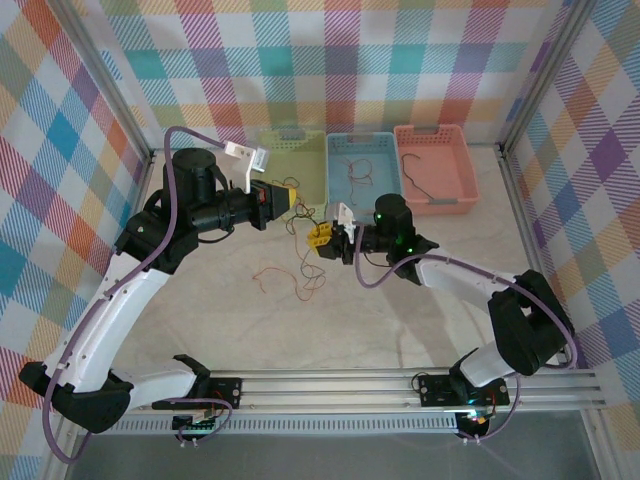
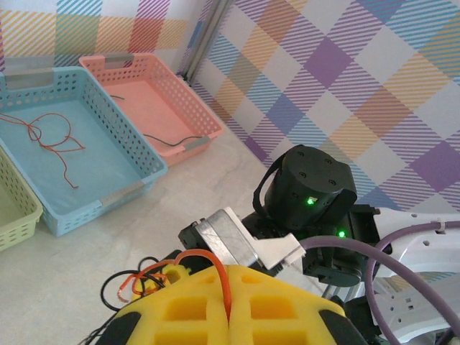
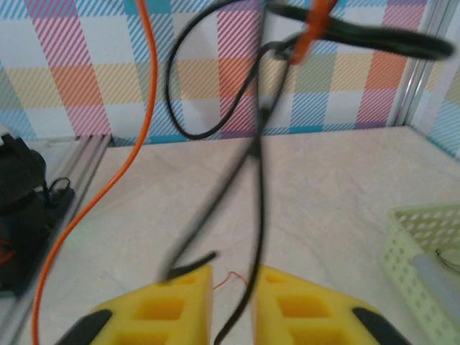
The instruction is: Untangle the cables
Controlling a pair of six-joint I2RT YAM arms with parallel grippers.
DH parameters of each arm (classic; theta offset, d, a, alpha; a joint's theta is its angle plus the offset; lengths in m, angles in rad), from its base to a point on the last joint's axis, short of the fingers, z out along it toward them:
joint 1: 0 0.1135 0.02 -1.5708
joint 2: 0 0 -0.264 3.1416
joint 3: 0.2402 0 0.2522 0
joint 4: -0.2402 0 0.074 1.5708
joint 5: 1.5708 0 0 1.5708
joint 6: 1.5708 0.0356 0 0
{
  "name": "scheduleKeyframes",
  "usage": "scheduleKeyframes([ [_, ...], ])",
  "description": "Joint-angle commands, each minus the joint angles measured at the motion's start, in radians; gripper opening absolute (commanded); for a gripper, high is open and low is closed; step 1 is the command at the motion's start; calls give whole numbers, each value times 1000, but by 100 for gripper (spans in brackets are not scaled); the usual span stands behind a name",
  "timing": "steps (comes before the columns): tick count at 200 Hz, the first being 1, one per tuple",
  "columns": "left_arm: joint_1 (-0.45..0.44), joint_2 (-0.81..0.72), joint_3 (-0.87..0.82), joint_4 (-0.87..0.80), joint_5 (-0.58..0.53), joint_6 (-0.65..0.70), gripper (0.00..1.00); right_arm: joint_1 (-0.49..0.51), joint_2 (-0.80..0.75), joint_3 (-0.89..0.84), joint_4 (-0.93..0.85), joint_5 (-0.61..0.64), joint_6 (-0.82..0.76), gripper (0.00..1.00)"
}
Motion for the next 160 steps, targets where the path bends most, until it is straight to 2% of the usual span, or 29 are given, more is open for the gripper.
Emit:
scheduleKeyframes([
  [1, 11, -32, -9, -10, 9, 18, 0, 8, -10, -2, 28, 25, -21, 0],
  [32, 11, -63, -37, 5, -43, 8, 0, -5, -45, -43, 29, 114, -29, 0],
  [61, 11, -118, -76, 16, -151, -5, 0, -52, -89, -105, 66, 212, 12, 0],
  [81, 11, -167, -102, 15, -235, -11, 0, -136, -111, -157, 109, 280, 114, 0],
  [100, 11, -218, -116, 6, -314, -10, 0, -243, -128, -238, 188, 349, 277, 0],
  [125, 12, -288, -134, 10, -405, -10, 0, -341, -155, -332, 193, 469, 355, 0],
  [143, 13, -322, -136, 5, -437, -5, 0, -388, -177, -372, 174, 577, 421, 0],
  [160, 12, -345, -136, -5, -465, 1, 0, -431, -191, -388, 160, 630, 458, 0],
])
